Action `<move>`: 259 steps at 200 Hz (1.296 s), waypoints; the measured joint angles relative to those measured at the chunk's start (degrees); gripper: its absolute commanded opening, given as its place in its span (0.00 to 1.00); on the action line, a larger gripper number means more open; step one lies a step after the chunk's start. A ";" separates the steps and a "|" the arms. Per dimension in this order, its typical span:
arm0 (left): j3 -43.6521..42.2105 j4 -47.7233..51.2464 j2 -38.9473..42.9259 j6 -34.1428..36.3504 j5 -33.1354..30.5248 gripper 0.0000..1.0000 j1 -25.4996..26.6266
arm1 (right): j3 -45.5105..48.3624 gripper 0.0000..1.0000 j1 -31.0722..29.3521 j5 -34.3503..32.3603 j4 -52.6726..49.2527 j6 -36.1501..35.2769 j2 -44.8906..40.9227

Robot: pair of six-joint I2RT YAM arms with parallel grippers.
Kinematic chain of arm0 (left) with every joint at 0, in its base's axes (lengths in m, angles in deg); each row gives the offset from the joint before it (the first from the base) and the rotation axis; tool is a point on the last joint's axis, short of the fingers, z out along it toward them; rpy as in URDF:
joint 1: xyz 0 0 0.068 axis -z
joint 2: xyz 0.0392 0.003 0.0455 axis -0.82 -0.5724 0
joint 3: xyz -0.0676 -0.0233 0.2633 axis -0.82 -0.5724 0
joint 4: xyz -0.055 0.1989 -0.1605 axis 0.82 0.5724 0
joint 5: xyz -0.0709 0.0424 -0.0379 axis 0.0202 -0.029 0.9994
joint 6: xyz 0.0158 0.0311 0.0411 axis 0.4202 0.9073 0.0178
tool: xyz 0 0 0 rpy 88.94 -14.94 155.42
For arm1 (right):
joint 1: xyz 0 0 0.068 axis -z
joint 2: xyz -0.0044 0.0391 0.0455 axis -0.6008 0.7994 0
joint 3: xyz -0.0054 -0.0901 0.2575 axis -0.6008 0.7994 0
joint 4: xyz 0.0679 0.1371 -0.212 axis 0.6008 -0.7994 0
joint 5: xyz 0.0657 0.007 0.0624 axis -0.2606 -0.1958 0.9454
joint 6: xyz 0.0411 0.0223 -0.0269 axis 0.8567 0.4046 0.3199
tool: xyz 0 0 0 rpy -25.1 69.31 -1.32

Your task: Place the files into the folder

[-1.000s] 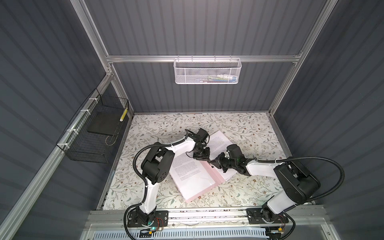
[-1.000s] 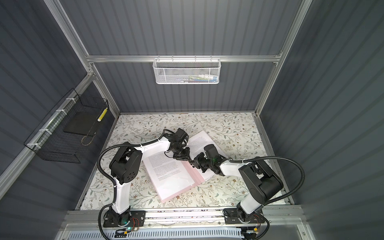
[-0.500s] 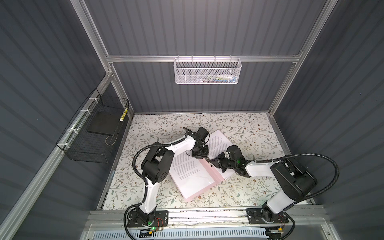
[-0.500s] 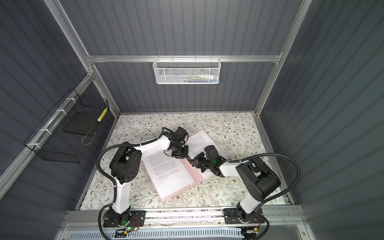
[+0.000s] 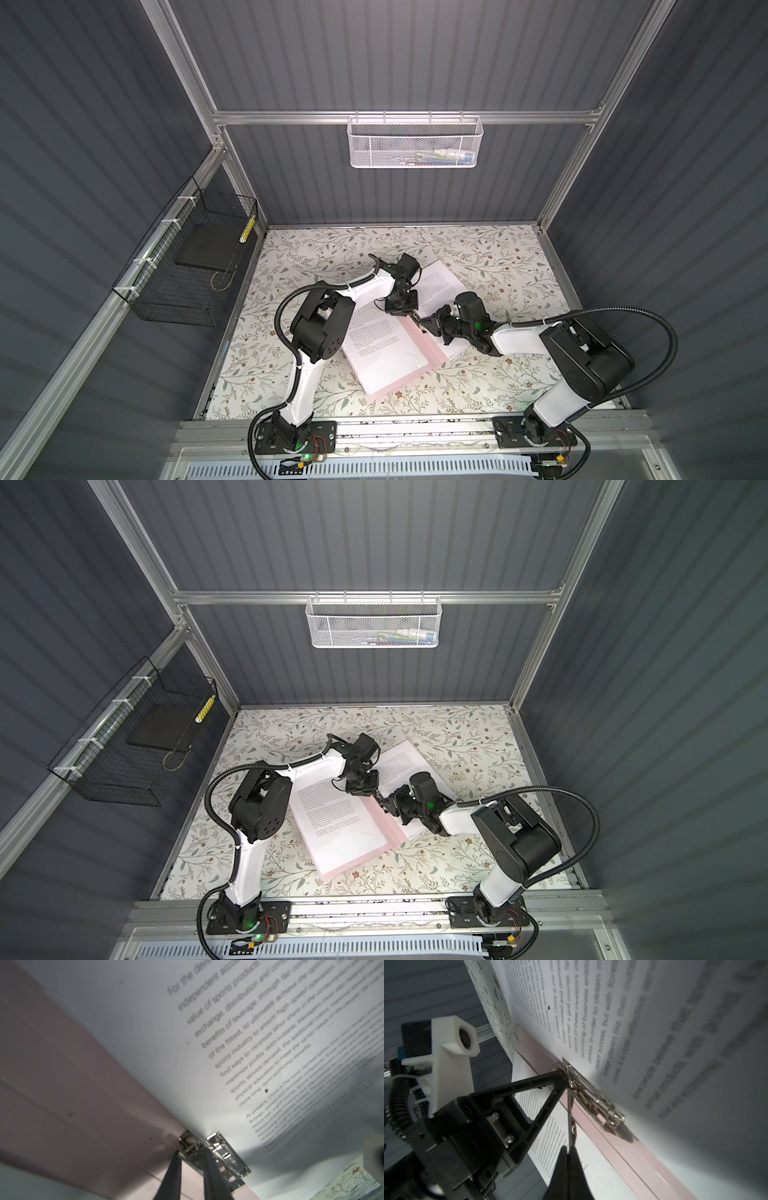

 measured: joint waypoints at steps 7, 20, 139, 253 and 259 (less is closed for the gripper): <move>0.35 -0.09 -0.26 -0.39 0.20 0.09 -0.02 | 0.09 0.00 0.00 0.02 0.09 -0.02 0.00; 1.31 -0.70 -0.83 -1.14 0.90 0.00 -0.04 | 0.11 0.00 0.00 0.20 0.20 -0.13 0.00; 4.85 2.58 -2.86 1.99 0.44 0.00 -0.42 | 3.10 0.00 -0.15 -0.28 -6.56 -13.66 -0.04; 2.40 -0.17 -1.70 -0.13 0.72 0.00 -0.79 | -5.84 0.24 -2.51 -1.11 -11.17 -10.14 -7.02; 2.23 -0.37 -1.64 -0.44 0.72 0.00 -0.79 | -6.23 0.23 -2.58 -1.22 -11.17 -9.62 -6.27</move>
